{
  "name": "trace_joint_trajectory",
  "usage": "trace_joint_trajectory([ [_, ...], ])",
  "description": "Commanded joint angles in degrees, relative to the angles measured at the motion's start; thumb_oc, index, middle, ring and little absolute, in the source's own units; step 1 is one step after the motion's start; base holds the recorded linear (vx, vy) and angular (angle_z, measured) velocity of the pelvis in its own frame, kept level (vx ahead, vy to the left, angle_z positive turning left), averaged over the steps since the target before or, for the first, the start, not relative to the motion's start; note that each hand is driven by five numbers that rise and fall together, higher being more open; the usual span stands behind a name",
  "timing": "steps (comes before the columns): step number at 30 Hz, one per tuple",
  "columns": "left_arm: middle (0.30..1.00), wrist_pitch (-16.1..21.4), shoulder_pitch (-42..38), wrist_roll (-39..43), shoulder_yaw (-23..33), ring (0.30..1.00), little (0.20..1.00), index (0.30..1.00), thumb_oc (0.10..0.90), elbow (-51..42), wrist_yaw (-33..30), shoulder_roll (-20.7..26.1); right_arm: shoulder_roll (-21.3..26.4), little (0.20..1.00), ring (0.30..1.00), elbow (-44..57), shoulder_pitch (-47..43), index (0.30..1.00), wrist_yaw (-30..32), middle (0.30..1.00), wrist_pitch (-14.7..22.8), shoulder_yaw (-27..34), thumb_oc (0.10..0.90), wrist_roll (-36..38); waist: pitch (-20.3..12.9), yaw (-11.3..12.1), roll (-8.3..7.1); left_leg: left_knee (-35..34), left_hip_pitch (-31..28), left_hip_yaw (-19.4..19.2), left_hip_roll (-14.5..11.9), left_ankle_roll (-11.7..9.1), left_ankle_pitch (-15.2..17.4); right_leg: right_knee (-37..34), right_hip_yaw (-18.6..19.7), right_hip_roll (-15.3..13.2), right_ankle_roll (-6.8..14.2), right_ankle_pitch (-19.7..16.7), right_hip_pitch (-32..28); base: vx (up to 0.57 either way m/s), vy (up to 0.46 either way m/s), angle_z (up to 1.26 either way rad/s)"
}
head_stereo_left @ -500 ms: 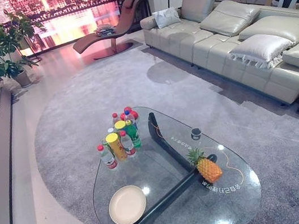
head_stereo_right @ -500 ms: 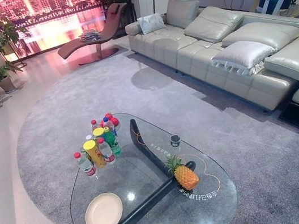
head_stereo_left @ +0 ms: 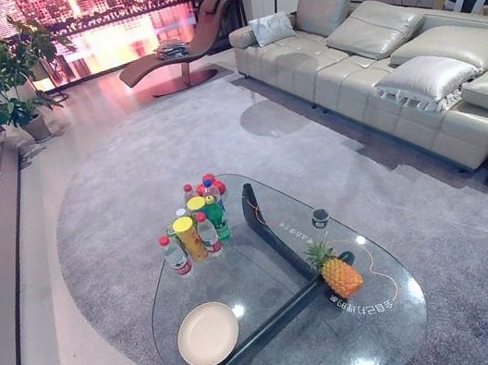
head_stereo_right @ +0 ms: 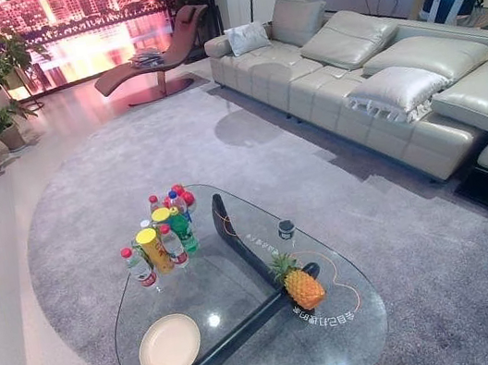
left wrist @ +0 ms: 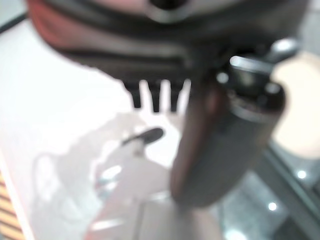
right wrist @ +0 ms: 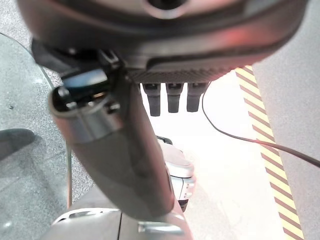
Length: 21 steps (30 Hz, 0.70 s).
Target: Pick up the fruit to the plate
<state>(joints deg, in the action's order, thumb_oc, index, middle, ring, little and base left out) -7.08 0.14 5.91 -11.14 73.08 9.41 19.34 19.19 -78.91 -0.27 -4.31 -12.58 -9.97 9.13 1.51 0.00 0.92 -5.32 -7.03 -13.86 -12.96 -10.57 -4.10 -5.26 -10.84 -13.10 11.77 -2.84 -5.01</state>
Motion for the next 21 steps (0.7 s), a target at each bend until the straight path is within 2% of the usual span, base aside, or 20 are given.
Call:
trace_joint_trajectory([
  [1, 0.9, 0.45, -3.48, -1.22, -1.82, 0.9, 0.9, 0.9, 0.8, 3.49, 0.53, -1.69, 0.3, 0.9, 0.9, -3.45, -4.45, 0.9, 0.38, 0.9, -0.25, 0.12, 0.8, 0.7, 2.21, 0.87, 0.3, 0.32, -0.92, -0.01, -1.06, 0.6, 1.03, 0.26, -5.86, -2.23, 0.67, -2.22, -2.84, 0.0, 0.0, 0.0],
  [14, 0.9, -0.2, -3.48, -0.01, -1.94, 0.9, 0.9, 0.9, 0.8, 2.87, 0.51, -1.56, 0.8, 0.9, 0.9, -2.89, -4.53, 0.9, 0.3, 0.9, -0.99, -0.14, 0.8, 0.73, 3.71, 1.04, 0.32, 0.32, 0.02, 0.71, -0.85, 0.66, 0.92, 0.26, -5.58, -2.02, 0.61, -2.15, -2.16, 0.01, 0.001, 0.0],
  [19, 0.9, -1.8, -4.69, 4.72, -3.52, 0.9, 0.9, 0.9, 0.8, 1.68, -0.64, -1.69, 1.65, 0.9, 0.9, -1.5, -6.15, 0.9, 0.41, 0.9, -2.65, -0.83, 0.8, 2.79, 6.85, 1.01, 1.03, 0.32, 4.34, 1.39, -1.26, 0.61, -0.63, 0.26, -5.1, -2.14, 0.31, -3.23, 2.25, -0.08, 0.019, 0.0],
  [21, 0.9, -1.68, -4.71, 6.6, -3.38, 0.9, 0.9, 0.9, 0.8, 1.4, -1.52, -1.86, 1.94, 0.9, 0.9, -1.78, -6.56, 0.9, 0.54, 0.9, -2.55, -0.48, 0.8, 1.88, 9.25, 0.96, 1.43, 0.32, 7.3, 2.29, -0.92, 0.85, -1.42, 0.26, -4.65, -1.99, 0.07, -3.9, 5.26, -0.15, 0.025, -0.01],
])
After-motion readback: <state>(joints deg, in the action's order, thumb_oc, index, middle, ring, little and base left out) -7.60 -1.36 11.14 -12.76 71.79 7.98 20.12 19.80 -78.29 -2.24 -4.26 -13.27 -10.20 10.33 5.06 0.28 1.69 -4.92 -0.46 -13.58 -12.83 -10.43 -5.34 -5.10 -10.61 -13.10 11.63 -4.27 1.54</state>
